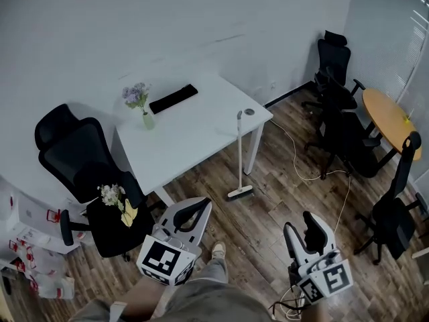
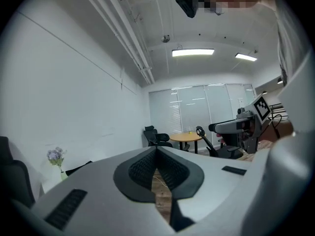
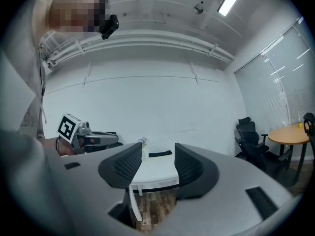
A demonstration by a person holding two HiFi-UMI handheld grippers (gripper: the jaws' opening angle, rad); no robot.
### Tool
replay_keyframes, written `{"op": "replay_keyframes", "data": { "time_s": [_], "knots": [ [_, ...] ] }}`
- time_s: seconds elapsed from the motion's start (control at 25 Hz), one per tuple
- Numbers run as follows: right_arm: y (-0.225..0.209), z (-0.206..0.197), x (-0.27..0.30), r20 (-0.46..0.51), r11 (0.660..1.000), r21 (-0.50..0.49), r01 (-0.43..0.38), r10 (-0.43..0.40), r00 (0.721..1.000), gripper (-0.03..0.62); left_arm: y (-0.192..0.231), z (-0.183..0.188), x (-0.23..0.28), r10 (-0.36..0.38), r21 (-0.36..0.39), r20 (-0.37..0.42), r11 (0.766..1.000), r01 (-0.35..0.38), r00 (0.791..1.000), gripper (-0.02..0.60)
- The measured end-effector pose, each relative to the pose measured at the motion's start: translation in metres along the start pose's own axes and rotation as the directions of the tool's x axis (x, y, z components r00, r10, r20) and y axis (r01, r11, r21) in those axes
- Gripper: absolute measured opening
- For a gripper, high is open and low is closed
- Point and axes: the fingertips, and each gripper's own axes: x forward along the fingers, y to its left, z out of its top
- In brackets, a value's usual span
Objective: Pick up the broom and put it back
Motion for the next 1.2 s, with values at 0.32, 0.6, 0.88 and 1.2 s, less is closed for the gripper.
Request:
{"op": "replay_keyframes", "data": {
  "time_s": [0.32,0.6,0.88,1.2],
  "knots": [
    [-0.032,0.003,0.102,-0.047,1.000,-0.007,0.005,-0.006,0.999,0.213,0.073,-0.002,0.069,-0.031,0.002,-0.025,1.000,0.032,0.999,0.015],
    [-0.049,0.002,0.164,-0.057,1.000,0.009,0.006,-0.006,0.998,0.213,0.112,-0.008,0.111,-0.057,-0.004,-0.041,0.998,0.057,0.998,0.015],
    [-0.067,-0.013,0.187,-0.111,0.999,0.037,-0.011,0.015,0.994,0.213,0.133,-0.020,0.126,-0.013,-0.029,-0.061,1.000,0.012,0.998,0.015],
    [-0.100,-0.018,0.213,-0.141,0.998,0.041,-0.036,0.042,0.989,0.213,0.143,-0.024,0.149,0.036,-0.058,-0.085,0.997,-0.041,0.996,0.015]
  ]
}}
